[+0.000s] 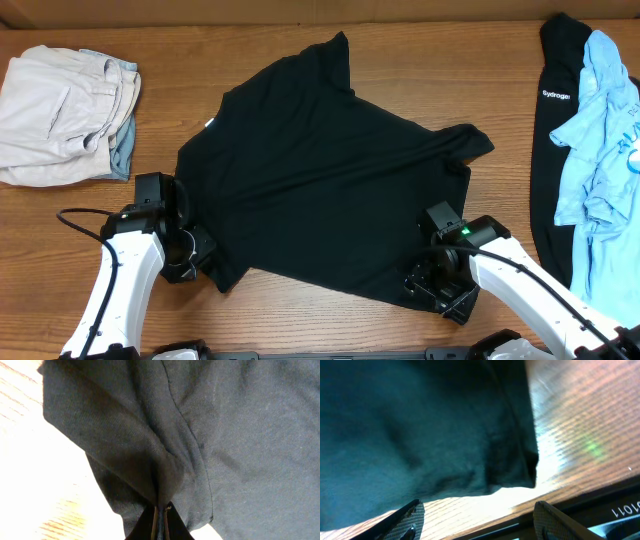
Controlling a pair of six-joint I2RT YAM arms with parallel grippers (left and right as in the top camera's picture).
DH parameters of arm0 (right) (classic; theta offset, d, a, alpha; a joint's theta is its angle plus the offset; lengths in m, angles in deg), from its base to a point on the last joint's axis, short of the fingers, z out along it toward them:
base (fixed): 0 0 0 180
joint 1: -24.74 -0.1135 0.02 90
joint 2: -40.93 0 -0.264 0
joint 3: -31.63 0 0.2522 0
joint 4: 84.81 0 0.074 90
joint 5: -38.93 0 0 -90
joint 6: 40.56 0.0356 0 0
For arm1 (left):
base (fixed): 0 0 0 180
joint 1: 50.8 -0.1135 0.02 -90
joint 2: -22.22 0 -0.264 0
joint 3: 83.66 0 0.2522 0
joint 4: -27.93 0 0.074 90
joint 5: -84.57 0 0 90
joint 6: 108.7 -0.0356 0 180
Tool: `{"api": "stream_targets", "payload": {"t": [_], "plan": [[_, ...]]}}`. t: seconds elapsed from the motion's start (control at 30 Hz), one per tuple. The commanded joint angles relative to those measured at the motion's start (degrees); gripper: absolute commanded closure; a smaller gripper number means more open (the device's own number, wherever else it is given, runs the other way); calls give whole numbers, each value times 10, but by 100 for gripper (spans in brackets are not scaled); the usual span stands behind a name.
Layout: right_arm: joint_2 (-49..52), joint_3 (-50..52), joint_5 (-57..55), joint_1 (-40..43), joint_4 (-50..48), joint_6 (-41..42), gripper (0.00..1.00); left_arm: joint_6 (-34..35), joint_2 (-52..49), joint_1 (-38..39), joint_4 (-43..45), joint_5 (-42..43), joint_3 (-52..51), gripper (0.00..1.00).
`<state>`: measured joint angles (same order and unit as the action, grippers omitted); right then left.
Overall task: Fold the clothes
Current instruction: 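Grasp the bottom hem corners with left and right grippers, then lift the hem with both grippers and fold it toward the collar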
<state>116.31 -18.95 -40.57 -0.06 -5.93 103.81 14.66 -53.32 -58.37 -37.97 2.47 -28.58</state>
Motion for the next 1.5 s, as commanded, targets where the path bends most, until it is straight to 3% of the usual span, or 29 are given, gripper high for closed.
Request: {"api": "stream_targets", "payload": {"t": [0.0,0.13,0.23,0.27,0.43,0.53,0.6,0.67,0.8,0.83,0.87,0.9,1.0,1.17,1.3,1.47], "plan": [[-7,17,-1,-3,-19,27,26,-30,-1,1,2,-10,9,96],[-7,50,0,-3,-37,42,32,-37,-1,1,4,-10,9,96],[-7,53,1,-3,-36,42,66,-41,-1,1,5,-11,11,96],[-7,53,1,-3,-36,42,73,-45,-1,1,5,-10,14,96],[-7,53,-4,-3,-41,42,85,-62,-1,1,-10,-29,51,96],[-7,53,-7,-3,-49,42,84,-64,-1,1,-16,-48,69,96],[-7,53,-15,-3,-56,44,61,-64,-1,1,-16,-52,70,96],[-7,53,-18,-3,-60,45,51,-64,-1,1,-15,-55,70,96],[-7,53,-32,-3,-67,57,48,-64,-1,1,-8,-63,70,96],[-7,53,-34,-3,-67,57,53,-64,-1,1,-7,-64,70,96],[-7,53,-33,-3,-65,57,80,-64,-1,1,-4,-65,70,96],[-7,53,-33,-3,-63,57,94,-64,-1,1,-2,-65,70,96],[-9,45,-15,-2,-54,57,96,-71,-1,0,-4,-70,77,96],[-35,-92,-56,12,45,37,96,-96,-1,-19,-77,-64,201,96],[-49,-300,-152,87,100,-65,96,-121,-1,-16,-104,-64,346,96],[-49,-535,-173,236,98,-199,96,-163,-1,-14,-89,-70,491,96]]}}
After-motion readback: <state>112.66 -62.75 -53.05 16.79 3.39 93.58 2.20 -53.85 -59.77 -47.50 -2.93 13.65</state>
